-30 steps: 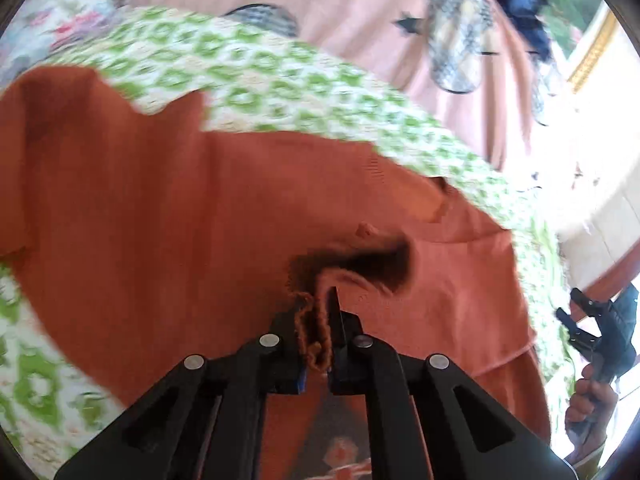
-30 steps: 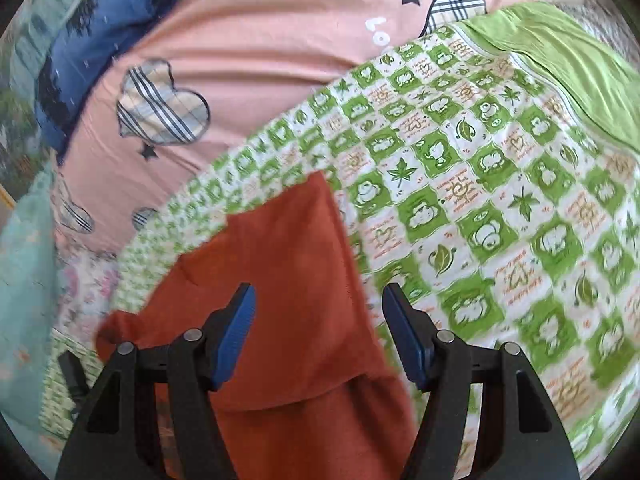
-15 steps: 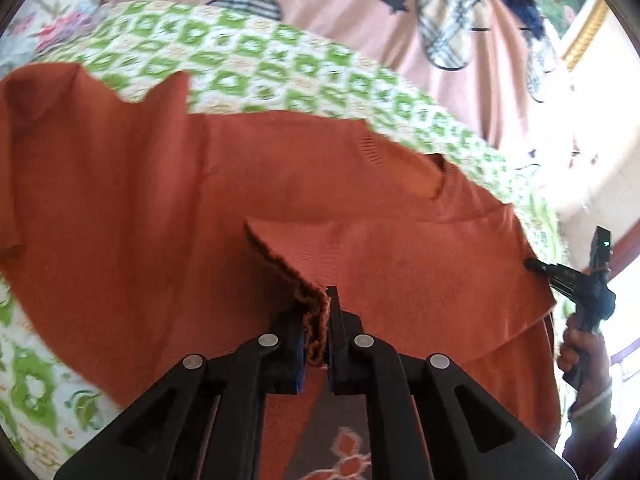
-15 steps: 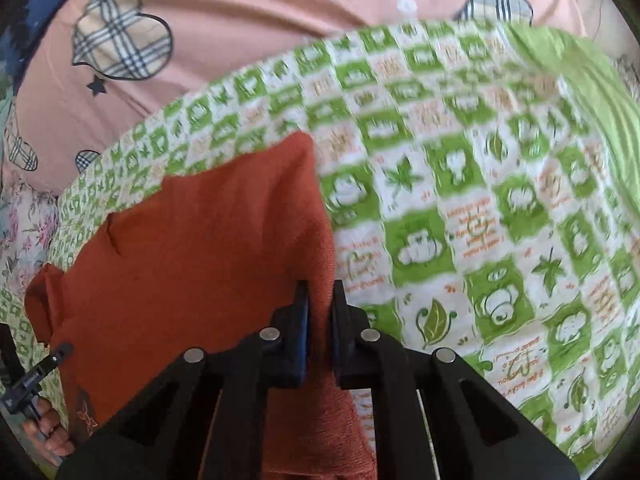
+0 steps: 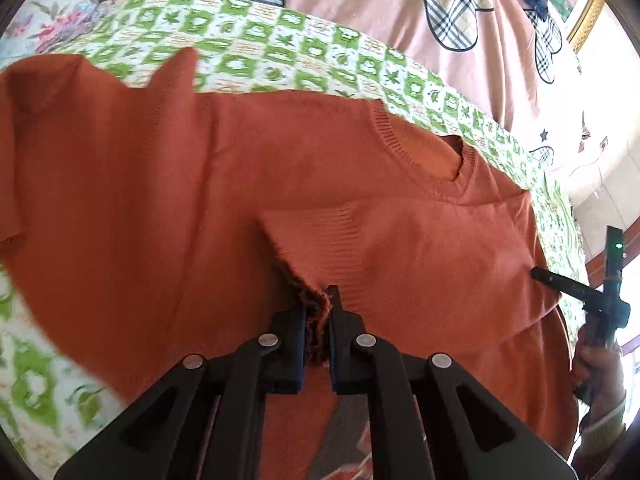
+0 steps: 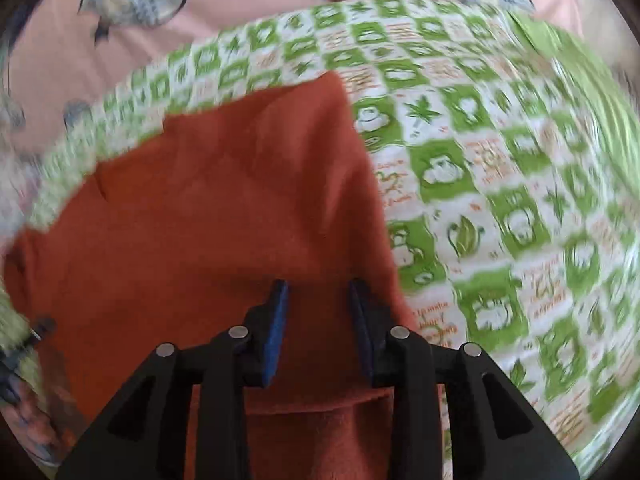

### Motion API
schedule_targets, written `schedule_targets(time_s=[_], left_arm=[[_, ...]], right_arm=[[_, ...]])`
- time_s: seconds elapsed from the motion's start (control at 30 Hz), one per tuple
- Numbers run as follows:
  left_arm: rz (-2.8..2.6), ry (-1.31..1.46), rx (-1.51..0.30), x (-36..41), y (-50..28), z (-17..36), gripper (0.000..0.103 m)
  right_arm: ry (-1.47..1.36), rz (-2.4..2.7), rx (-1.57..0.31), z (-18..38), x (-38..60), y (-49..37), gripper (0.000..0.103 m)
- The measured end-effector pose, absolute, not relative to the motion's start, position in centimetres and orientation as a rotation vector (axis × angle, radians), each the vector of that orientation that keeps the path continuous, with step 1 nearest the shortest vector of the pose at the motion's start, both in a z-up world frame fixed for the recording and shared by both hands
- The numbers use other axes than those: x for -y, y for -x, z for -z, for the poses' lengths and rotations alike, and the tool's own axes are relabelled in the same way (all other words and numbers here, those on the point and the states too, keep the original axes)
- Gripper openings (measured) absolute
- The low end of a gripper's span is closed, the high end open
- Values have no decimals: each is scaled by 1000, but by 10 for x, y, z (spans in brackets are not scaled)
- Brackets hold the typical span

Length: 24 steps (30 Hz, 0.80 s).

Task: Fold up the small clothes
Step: 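Fold the sleeve across the body with the right gripper while the left gripper grasps the other cuff, then fold the held sleeve across the body with the left gripper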

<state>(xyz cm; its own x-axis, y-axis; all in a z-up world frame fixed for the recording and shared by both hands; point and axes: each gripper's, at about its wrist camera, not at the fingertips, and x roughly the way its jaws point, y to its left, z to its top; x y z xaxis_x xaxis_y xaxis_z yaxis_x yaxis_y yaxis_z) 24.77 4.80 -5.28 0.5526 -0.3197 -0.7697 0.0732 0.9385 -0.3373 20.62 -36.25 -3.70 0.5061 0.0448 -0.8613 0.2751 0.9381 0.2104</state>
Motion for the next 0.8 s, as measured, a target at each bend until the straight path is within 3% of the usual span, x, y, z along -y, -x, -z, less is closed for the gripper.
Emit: schedule_targets(time_s=[0.03, 0.2, 0.3, 0.37, 0.4, 0.43, 0.6, 0.63, 0.7, 0.73, 0.8], left_arm=[[221, 272, -959, -53, -242, 50, 8], [82, 239, -912, -106, -205, 30, 9], [-38, 250, -867, -145, -192, 12, 29], [-127, 243, -832, -168, -191, 0, 60], [-161, 242, -821, -177, -194, -4, 67], [-187, 245, -812, -188, -198, -9, 71], [-197, 220, -857, -206, -243, -2, 71], [-221, 204, -901, -206, -256, 9, 68], [-251, 189, -958, -212, -272, 25, 32], [-257, 192, -981, -216, -275, 32, 6], [-239, 210, -971, -217, -271, 28, 5]], right_arm=[[-363, 134, -1015, 28, 363, -198, 35], [-411, -58, -911, -5, 333, -160, 59], [-438, -140, -917, -7, 304, -149, 59], [-461, -184, -938, -4, 288, -145, 59], [-459, -199, -954, -1, 279, -143, 59], [-455, -207, -962, 1, 273, -149, 59], [-471, -242, -996, 12, 252, -144, 59], [-472, -244, -999, 12, 251, -144, 59], [-467, -239, -995, 11, 251, -140, 59], [-465, -236, -990, 10, 251, -138, 59], [-468, -225, -974, 8, 254, -135, 59]])
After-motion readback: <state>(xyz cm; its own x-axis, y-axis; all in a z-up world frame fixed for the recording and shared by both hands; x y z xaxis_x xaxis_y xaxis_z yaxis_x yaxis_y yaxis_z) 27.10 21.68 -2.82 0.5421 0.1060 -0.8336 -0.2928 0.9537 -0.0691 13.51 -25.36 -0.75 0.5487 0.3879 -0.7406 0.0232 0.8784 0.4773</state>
